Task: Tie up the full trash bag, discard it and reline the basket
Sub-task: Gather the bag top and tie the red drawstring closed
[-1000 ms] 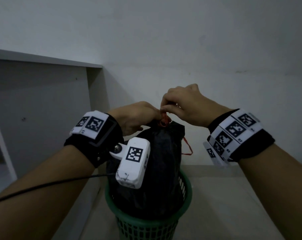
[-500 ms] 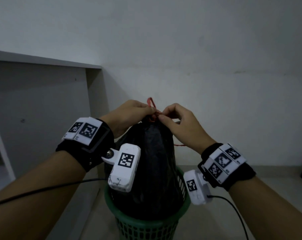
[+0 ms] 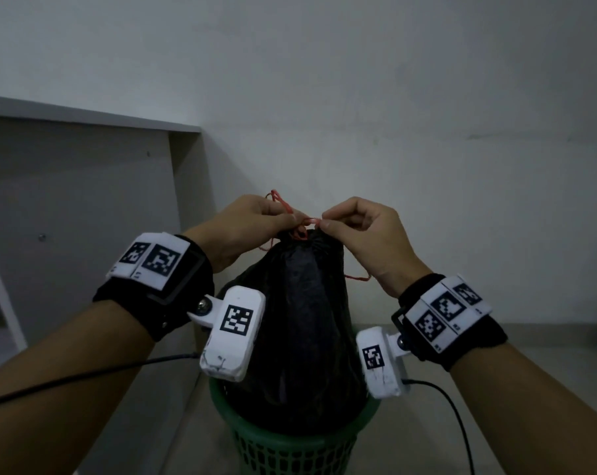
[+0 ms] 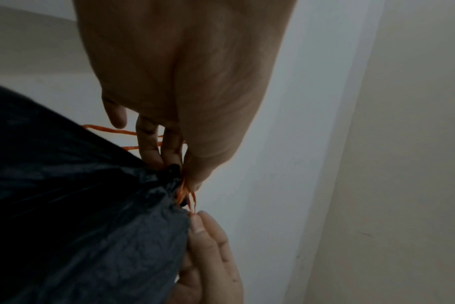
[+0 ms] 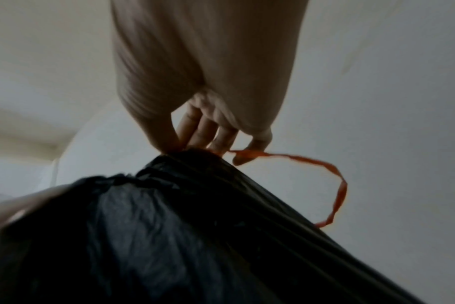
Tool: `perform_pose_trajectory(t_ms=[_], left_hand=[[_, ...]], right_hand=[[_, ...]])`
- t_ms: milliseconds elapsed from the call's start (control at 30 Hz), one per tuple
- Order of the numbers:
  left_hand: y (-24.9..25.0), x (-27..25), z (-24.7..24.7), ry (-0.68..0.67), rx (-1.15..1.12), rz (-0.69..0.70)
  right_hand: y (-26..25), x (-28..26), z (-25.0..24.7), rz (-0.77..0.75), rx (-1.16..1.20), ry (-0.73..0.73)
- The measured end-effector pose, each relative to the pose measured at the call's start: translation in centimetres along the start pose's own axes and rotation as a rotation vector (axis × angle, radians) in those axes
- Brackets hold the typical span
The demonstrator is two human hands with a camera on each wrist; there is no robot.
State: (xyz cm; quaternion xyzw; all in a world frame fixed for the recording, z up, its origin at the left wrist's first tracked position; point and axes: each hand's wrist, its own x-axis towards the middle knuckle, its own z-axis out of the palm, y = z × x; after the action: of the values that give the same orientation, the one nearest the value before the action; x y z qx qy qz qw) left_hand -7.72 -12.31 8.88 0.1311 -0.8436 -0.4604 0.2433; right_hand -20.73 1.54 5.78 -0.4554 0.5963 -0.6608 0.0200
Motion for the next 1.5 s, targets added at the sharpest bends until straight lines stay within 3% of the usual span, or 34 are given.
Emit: perform_pose_trajectory(t_ms=[167, 300, 400, 533, 633, 767, 1000, 1133, 1500], left_hand=[[0.1, 0.2, -0.2, 0.022, 0.023, 0.011], [0.6, 0.3, -0.6, 0.03, 0.028, -0.03], [0.9, -0.1, -0.8, -0.036, -0.075, -0.142], [1.3, -0.5, -0.9, -0.118, -0.164, -0.257], [1.5, -0.7, -0.6, -0.164, -0.128, -0.19], [2.0, -0.8, -0.1, -0.14, -0.016, -0.11], [1.6, -0.7, -0.9, -0.04, -0.086, -0.148], [1.0, -0.8, -1.0, -0.016, -0.124, -0.206], [2.4, -0.9, -0.3, 0.089, -0.118, -0.305]], right_hand=[[-1.3, 0.2, 0.6, -0.209, -0.085, 0.091], [-1.7, -0.1, 1.1, -0.247, -0.157, -0.018], [-1.3, -0.6, 1.3, -0.202, -0.193, -0.101], [-1.3, -0.6, 0.9, -0.023, 0.139, 0.059], [-1.8, -0.1, 1.4, 0.123, 0.243, 0.088], [-2.9, 0.7, 2.3, 0.153, 0.209, 0.104], [-3.0, 0.3, 1.7, 0.022, 0.054, 0.113], [-1.5, -1.1, 2.2, -0.032, -0.145, 0.023], [-2.3, -2.5, 3.8, -0.199, -0.544, 0.039]])
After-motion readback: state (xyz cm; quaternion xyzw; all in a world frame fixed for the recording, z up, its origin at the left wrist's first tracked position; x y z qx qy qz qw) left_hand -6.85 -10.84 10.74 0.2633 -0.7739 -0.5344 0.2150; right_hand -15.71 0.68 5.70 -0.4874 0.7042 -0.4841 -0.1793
